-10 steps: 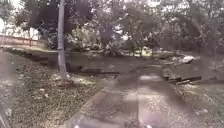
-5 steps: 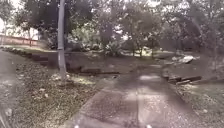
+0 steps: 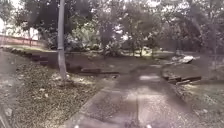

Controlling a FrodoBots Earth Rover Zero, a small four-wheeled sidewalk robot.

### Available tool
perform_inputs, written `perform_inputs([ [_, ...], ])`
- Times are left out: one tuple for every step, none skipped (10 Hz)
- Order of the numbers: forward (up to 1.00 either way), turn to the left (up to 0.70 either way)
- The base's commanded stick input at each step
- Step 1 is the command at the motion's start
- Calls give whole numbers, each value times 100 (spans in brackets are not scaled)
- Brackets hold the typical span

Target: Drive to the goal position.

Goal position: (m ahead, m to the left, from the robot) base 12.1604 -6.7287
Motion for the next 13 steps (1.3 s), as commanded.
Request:
perform_inputs([
  [100, -40],
  [100, -26],
  [100, -6],
  [100, 0],
  [100, 0],
  [100, 0],
  [100, 0],
  [100, 0],
  [100, 0],
  [100, -37],
  [100, -40],
  [100, -40],
  [100, -40],
])
